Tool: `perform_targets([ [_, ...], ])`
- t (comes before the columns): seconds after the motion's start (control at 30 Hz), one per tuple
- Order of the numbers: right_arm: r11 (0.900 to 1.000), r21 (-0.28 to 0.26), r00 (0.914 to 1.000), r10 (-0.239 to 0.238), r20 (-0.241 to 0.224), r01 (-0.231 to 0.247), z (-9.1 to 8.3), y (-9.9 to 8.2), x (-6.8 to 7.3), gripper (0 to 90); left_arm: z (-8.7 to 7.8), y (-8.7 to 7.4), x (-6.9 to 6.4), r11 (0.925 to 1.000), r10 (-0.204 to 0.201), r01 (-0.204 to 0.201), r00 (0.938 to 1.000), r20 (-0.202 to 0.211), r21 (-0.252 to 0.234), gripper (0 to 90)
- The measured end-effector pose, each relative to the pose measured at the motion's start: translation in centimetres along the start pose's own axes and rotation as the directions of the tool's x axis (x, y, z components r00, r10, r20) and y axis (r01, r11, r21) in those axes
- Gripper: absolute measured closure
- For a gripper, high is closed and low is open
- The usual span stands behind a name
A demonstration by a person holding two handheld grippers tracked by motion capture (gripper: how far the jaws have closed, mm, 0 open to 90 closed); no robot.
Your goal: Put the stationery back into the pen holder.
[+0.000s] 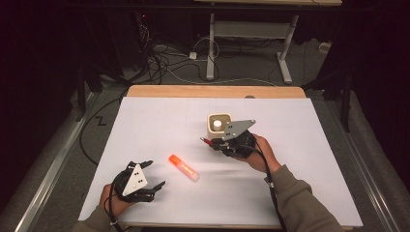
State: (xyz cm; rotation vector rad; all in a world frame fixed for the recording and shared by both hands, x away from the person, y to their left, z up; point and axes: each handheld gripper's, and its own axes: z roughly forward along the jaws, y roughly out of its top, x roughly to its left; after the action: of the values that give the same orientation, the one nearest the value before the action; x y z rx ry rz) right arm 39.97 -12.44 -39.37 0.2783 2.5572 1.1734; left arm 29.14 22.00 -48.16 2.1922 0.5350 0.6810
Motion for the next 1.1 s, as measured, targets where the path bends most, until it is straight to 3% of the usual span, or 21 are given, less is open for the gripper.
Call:
perform_targets([
  [0.13,0.9981,-0.055,0.9994,0.029,0.019,-0.028,-0.6,-0.1,-0.2,80.0,0.0,0.0,0.0,1.0,-0.004,0.004,1.0,0.002,0.0,20.9],
  [0.4,0.9893,-0.14,0.9967,0.049,0.065,-0.04,-1.8,0.1,-0.3,80.0,0.0,0.0,0.0,1.0,-0.003,0.003,1.0,0.002,0.002,20.9],
  [0.73,0.9636,-0.262,0.9886,0.088,0.122,-0.054,-3.3,1.1,-1.1,80.0,0.0,0.0,0.0,1.0,-0.002,0.002,1.0,0.003,0.004,20.9],
  [0.83,0.9517,-0.301,0.9856,0.104,0.133,-0.06,-3.6,1.5,-1.4,80.0,0.0,0.0,0.0,1.0,-0.005,0.005,1.0,0.004,-0.001,20.9],
  [1.1,0.9371,-0.344,0.9756,0.129,0.177,-0.062,-3.8,2.3,-2.3,80.0,-0.1,-0.1,0.0,1.0,-0.006,0.006,1.0,0.004,0.001,20.9],
])
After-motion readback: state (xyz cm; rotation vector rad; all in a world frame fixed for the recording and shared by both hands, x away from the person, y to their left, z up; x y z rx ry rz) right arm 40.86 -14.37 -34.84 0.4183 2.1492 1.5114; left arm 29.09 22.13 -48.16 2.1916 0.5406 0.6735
